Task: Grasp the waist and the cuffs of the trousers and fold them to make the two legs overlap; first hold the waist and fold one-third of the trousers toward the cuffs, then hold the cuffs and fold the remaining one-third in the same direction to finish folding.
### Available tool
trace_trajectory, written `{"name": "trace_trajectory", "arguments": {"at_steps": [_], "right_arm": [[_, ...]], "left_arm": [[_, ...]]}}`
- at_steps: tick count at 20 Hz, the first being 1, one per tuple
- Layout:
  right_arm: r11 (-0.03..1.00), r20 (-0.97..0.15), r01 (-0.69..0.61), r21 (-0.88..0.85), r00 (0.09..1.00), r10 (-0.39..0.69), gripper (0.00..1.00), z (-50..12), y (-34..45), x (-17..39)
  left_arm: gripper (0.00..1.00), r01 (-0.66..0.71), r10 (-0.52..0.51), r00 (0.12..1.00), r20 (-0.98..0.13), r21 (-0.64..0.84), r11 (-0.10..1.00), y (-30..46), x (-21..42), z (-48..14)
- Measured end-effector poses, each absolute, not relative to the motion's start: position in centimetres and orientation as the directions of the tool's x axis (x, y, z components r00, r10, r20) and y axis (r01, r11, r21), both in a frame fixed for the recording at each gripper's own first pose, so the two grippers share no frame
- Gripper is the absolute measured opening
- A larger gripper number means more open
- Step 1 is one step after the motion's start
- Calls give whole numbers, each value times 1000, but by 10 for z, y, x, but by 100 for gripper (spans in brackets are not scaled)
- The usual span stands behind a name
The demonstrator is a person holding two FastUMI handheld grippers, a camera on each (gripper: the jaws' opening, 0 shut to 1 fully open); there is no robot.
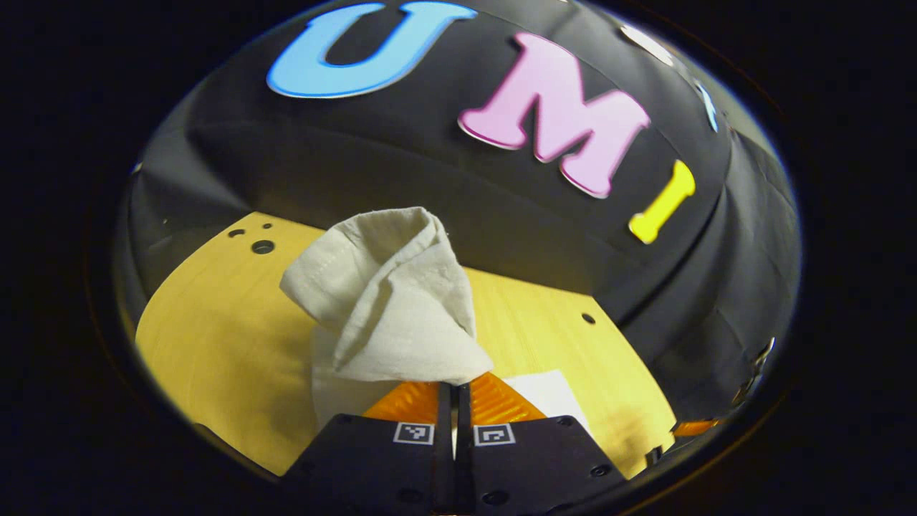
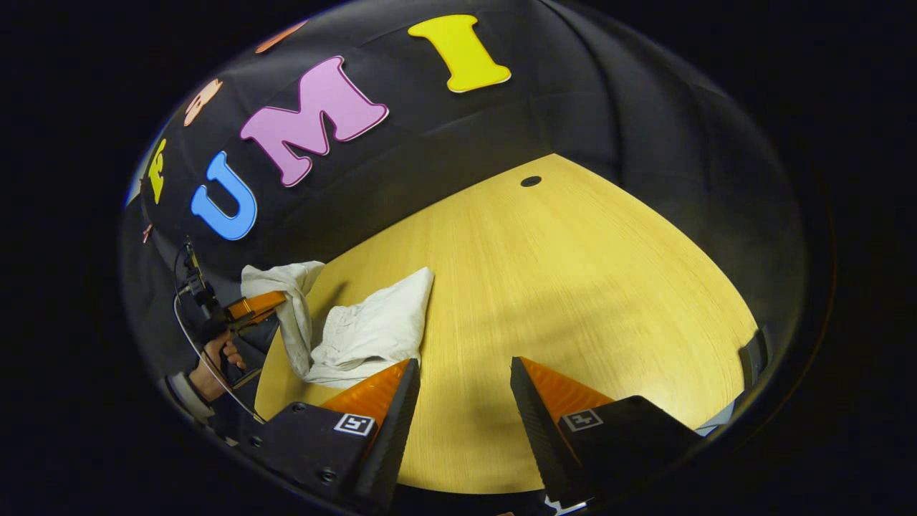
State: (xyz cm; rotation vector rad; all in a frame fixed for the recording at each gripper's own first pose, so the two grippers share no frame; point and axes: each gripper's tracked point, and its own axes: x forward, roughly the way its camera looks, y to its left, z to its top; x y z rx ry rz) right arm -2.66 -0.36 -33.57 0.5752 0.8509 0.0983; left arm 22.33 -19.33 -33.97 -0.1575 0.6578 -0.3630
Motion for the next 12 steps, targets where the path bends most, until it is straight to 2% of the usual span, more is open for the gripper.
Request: {"name": "trace_trajectory", "arguments": {"at_steps": [3, 7, 9, 12], "right_arm": [[842, -689, 173, 510, 668, 280, 79, -339, -18, -36], [836, -695, 204, 509, 670, 260, 79, -342, -29, -41], [831, -696, 216, 512, 671, 254, 79, -344, -32, -43], [828, -696, 229, 512, 676, 244, 79, -343, -35, -46]], "left_arm": [[6, 360, -397, 690, -605, -189, 914, -213, 215, -362], [6, 505, -383, 647, -660, -6, 863, -233, 198, -387], [6, 581, -363, 633, -684, 110, 806, -238, 190, -398], [6, 694, -343, 615, -710, 281, 663, -247, 177, -415]]}}
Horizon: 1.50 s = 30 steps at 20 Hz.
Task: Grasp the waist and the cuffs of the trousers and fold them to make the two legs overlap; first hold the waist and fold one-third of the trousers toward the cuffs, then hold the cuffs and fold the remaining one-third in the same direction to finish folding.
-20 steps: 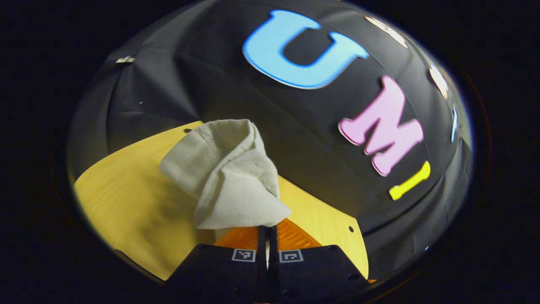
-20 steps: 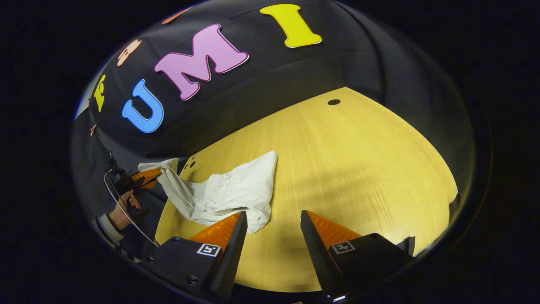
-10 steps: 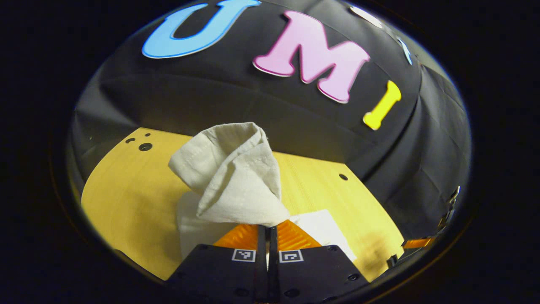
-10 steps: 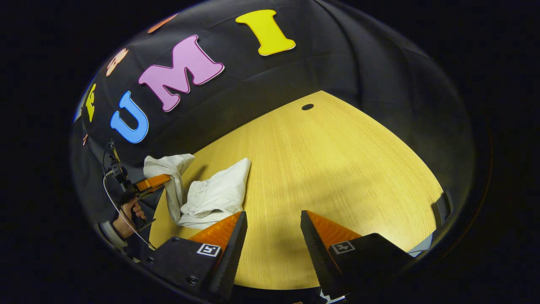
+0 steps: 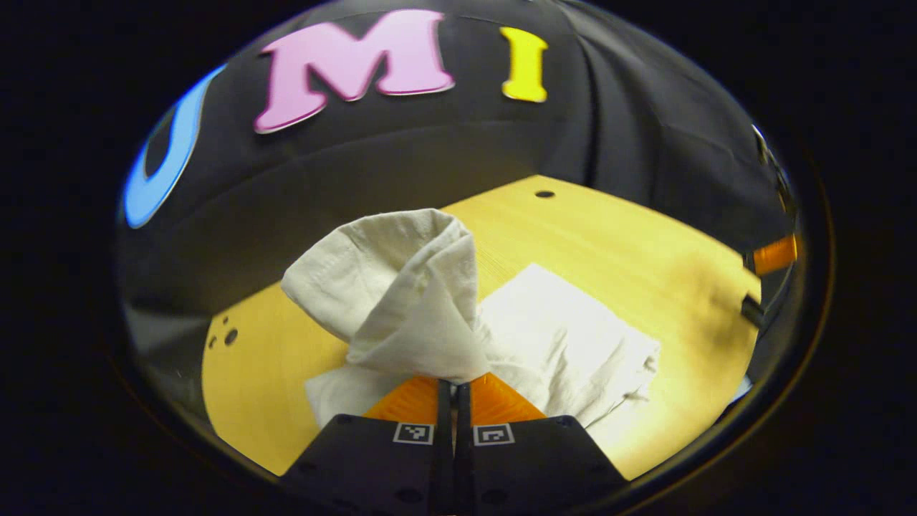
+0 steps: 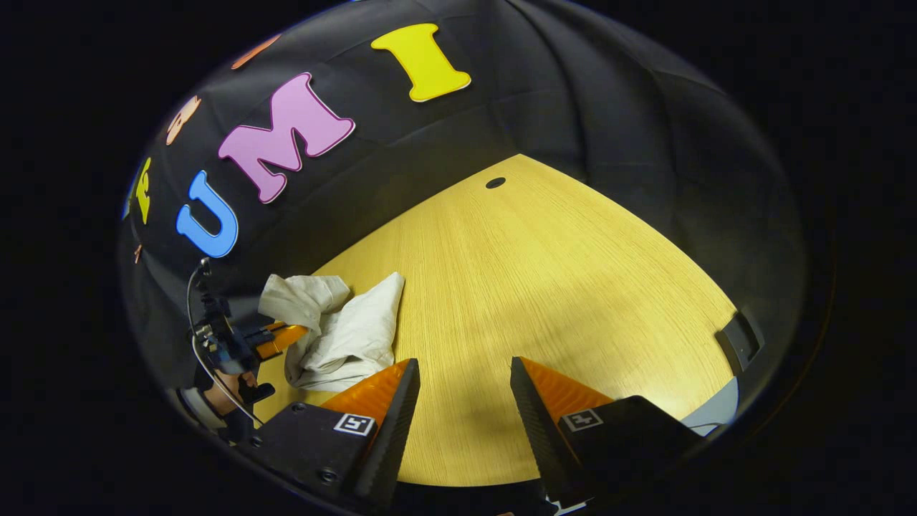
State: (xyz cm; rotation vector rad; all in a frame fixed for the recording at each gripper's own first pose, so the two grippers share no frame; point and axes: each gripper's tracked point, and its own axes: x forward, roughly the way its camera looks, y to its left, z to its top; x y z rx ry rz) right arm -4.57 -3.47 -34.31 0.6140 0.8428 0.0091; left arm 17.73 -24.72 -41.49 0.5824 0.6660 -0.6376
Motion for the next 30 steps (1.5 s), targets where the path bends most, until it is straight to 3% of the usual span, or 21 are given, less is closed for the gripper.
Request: {"name": "trace_trajectory", "arguments": {"at_steps": [7, 8, 9, 11, 13, 15, 16, 17, 21, 25, 26, 30], "right_arm": [[813, -695, 277, 513, 689, 204, 79, -343, -49, -48], [809, -695, 282, 515, 690, 202, 79, -344, -49, -47], [808, -694, 284, 516, 691, 200, 79, -344, -48, -48], [809, -693, 282, 515, 693, 200, 79, -344, -47, -48], [809, -689, 278, 517, 696, 202, 79, -343, -43, -51], [808, -685, 275, 521, 700, 203, 79, -342, -41, -52], [807, -684, 275, 522, 701, 203, 79, -340, -39, -53], [807, -682, 275, 523, 703, 202, 79, -340, -38, -55], [798, -675, 279, 534, 709, 204, 79, -337, -29, -61], [793, -666, 272, 545, 715, 212, 79, -335, -16, -60], [791, -662, 268, 550, 718, 217, 79, -332, -12, -59], [794, -644, 235, 561, 726, 240, 79, -324, 13, -51]], "left_arm": [[6, 793, -346, 592, -728, 449, 412, -251, 147, -435], [1, 796, -345, 594, -727, 467, 386, -251, 148, -438], [6, 798, -342, 594, -728, 481, 362, -250, 148, -440], [6, 802, -331, 593, -734, 505, 318, -249, 144, -443], [13, 814, -339, 579, -741, 509, 278, -253, 137, -446], [33, 836, -353, 549, -758, 483, 261, -257, 123, -450], [49, 836, -343, 548, -763, 484, 259, -254, 121, -451], [54, 829, -330, 558, -761, 493, 264, -252, 121, -449], [58, 823, -336, 561, -757, 465, 325, -252, 115, -442], [76, 848, -377, 501, -779, 353, 396, -252, 98, -429], [86, 844, -385, 500, -776, 337, 417, -249, 97, -424], [95, 786, -384, 550, -742, 303, 539, -228, 103, -389]]}}
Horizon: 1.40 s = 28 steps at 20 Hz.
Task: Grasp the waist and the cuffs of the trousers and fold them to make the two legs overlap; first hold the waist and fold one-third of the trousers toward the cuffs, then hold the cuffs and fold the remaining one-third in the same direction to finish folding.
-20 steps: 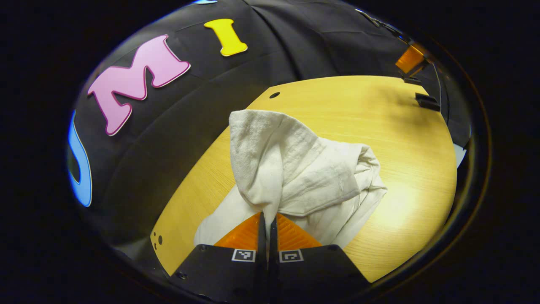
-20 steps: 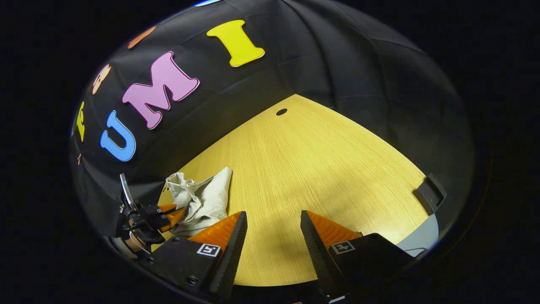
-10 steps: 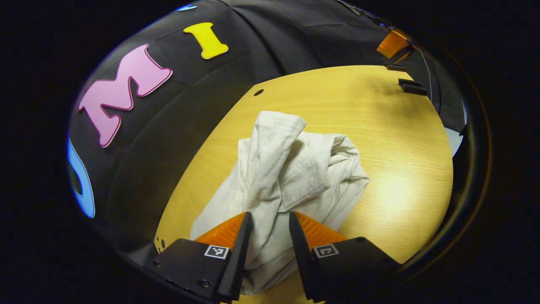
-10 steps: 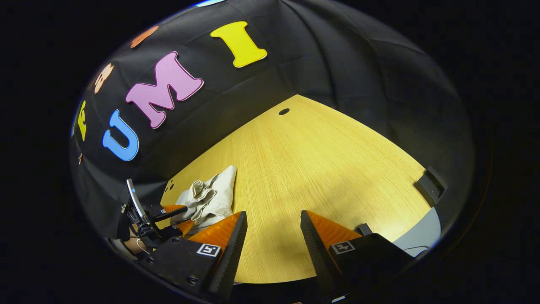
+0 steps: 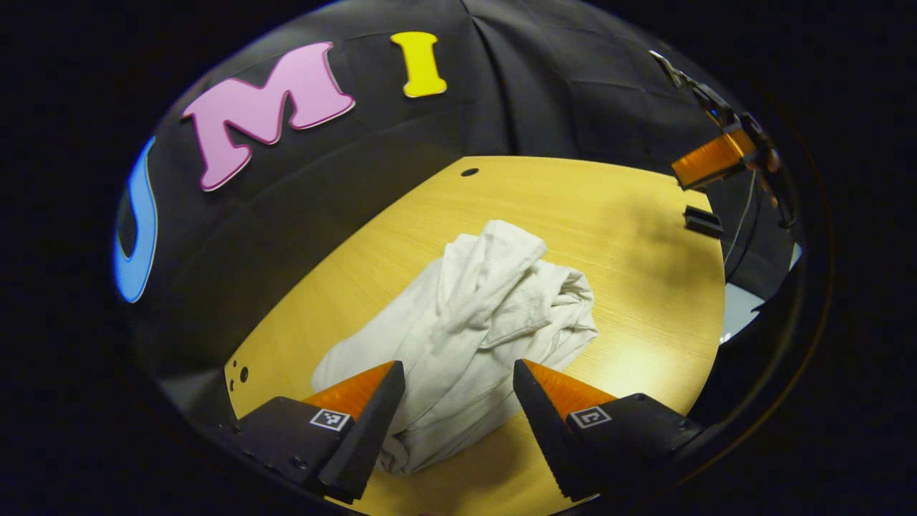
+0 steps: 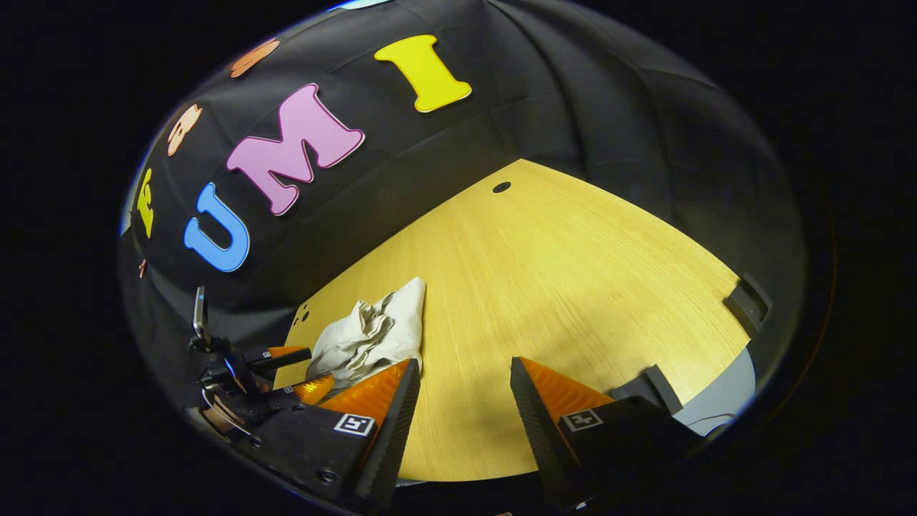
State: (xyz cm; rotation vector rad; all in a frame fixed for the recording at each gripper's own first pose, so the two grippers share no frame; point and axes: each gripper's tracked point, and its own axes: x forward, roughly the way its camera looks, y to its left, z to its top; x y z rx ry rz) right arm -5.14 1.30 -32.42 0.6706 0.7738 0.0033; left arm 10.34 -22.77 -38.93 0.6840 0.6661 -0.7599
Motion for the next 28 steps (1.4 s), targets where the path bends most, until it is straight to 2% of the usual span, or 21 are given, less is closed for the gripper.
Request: {"name": "trace_trajectory", "arguments": {"at_steps": [8, 15, 19, 23, 28], "right_arm": [[799, -614, 168, 578, 734, 290, 80, -311, 68, -30], [806, -582, 115, 580, 751, 312, 84, -292, 116, -3], [814, -571, 69, 577, 747, 341, 87, -287, 146, 9], [828, -577, 48, 559, 740, 346, 89, -287, 165, 15], [829, -565, 30, 559, 745, 355, 89, -284, 188, 17]], "left_arm": [[98, 633, -372, 635, -677, 181, 752, -177, 115, -331], [98, 491, -410, 652, -638, -58, 869, -143, 97, -293], [96, 404, -468, 666, -581, -246, 881, -136, 86, -271], [97, 349, -441, 689, -576, -269, 898, -113, 76, -264], [97, 310, -451, 673, -587, -330, 892, -106, 55, -265]]}}
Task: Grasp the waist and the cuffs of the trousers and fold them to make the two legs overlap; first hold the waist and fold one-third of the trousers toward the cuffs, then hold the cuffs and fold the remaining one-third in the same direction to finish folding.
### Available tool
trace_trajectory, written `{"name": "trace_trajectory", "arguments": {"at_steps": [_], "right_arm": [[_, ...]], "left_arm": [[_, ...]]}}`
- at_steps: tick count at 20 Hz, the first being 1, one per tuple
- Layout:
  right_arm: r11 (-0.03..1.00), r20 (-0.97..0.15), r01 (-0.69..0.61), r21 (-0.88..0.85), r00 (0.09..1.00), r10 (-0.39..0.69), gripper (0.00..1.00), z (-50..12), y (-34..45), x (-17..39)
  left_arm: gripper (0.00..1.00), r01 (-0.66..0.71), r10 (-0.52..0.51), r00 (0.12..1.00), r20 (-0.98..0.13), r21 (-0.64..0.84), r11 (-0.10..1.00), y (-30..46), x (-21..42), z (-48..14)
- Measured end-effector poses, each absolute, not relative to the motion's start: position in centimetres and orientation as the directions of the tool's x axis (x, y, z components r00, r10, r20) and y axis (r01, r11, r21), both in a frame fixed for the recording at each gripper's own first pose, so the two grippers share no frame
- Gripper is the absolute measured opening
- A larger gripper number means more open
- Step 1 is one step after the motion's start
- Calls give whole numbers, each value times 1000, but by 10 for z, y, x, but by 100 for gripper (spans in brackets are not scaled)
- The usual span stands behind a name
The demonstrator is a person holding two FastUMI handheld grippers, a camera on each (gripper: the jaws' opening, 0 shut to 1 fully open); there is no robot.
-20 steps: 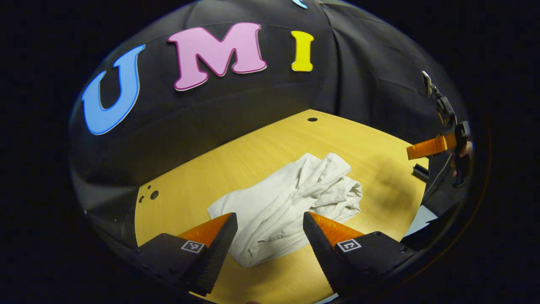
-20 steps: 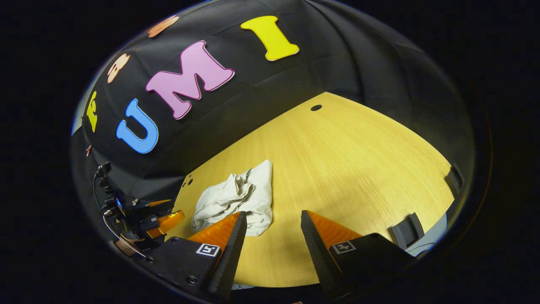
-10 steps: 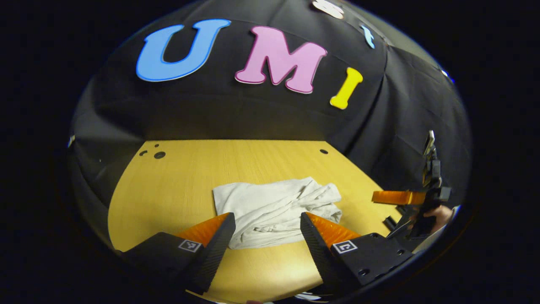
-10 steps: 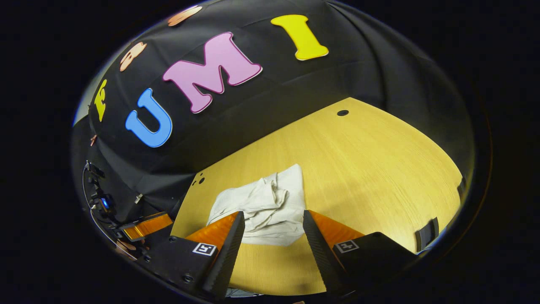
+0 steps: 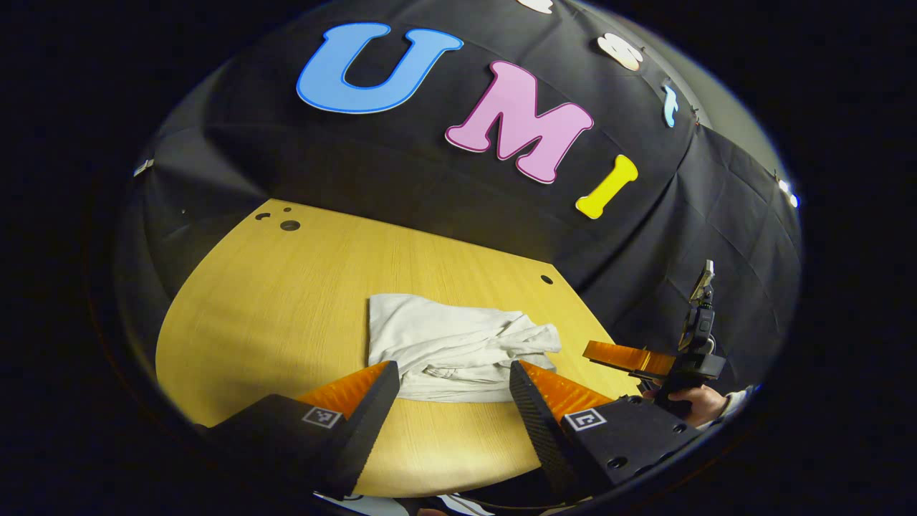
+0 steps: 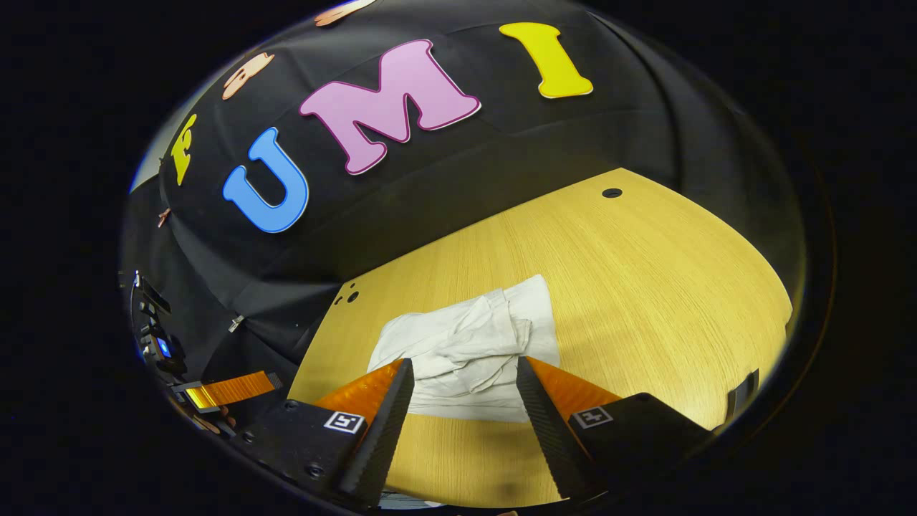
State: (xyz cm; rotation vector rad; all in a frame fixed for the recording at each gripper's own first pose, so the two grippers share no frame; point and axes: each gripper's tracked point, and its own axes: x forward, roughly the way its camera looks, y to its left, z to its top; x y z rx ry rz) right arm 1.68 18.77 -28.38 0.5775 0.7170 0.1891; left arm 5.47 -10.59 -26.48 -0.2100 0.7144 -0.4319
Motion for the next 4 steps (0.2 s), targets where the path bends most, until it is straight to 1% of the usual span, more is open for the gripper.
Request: {"name": "trace_trajectory", "arguments": {"at_steps": [4], "right_arm": [[835, -582, 4, 550, 719, 380, 89, -290, 207, 7]], "left_arm": [[97, 287, -428, 689, -584, -322, 902, -93, 48, -261]]}}
